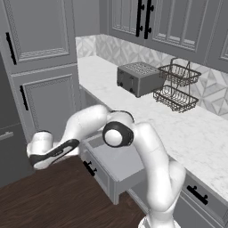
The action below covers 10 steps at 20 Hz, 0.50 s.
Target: Take a straw from the drawer in front and place it inside the glass cup on the dining counter.
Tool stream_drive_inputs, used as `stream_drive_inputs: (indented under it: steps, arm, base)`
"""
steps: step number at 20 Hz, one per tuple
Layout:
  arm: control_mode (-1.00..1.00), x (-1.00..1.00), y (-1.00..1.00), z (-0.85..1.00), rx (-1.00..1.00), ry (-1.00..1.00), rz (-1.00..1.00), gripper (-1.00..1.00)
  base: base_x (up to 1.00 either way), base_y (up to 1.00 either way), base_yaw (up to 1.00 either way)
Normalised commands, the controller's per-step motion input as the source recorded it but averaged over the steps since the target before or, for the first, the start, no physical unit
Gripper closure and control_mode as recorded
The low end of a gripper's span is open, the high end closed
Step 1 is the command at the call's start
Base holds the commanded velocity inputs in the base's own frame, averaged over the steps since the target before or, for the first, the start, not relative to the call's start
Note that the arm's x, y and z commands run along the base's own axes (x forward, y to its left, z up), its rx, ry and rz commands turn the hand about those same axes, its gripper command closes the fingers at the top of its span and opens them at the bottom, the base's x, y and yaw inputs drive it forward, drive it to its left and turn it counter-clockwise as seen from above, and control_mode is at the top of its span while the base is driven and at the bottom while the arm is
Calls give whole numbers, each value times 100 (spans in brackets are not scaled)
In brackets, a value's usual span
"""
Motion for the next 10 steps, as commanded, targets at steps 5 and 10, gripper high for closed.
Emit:
stream_drive_inputs:
  steps: [5, 10]
  arm:
    - [-100, -13, -54, 57, 4, -32, -22, -100]
    - [-100, -12, -54, 44, 11, -39, -17, -100]
  base:
    - [0, 0, 0]
    - [0, 0, 0]
